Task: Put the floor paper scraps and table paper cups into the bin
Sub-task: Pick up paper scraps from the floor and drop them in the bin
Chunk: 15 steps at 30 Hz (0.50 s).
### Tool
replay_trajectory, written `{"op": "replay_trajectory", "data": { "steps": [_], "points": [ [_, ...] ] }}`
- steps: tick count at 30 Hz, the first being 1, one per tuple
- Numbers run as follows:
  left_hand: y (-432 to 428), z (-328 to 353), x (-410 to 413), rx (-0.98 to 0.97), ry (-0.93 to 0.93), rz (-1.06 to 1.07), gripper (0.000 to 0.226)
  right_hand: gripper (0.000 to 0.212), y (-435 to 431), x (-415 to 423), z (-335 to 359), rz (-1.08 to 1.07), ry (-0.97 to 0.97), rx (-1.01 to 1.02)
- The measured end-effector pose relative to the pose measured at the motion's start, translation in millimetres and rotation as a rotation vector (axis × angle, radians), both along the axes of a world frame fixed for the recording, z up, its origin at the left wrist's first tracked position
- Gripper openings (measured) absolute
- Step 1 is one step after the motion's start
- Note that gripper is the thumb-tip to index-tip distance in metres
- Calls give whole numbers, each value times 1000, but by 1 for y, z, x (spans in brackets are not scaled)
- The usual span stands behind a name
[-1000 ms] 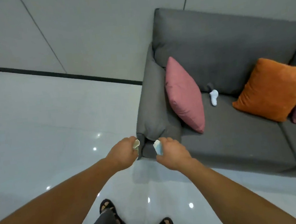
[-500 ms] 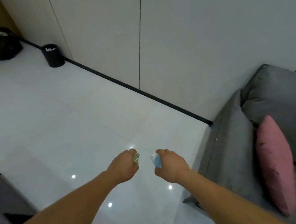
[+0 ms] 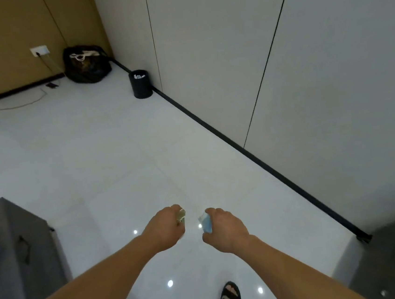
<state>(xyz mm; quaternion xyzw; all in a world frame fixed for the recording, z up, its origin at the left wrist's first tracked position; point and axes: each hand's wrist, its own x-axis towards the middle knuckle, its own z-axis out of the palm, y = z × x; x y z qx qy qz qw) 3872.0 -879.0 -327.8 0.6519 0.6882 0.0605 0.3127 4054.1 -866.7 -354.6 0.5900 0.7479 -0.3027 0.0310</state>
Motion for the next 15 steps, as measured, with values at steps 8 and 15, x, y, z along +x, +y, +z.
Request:
{"op": "replay_trajectory", "data": {
  "steps": [8, 15],
  "points": [
    [114, 3, -48, -32, -32, 213, 10, 59, 152, -44, 3, 122, -19, 7],
    [252, -11, -125, 19, -33, 206, 12, 55, 287, -126, 4, 164, -63, 43]
  ]
}}
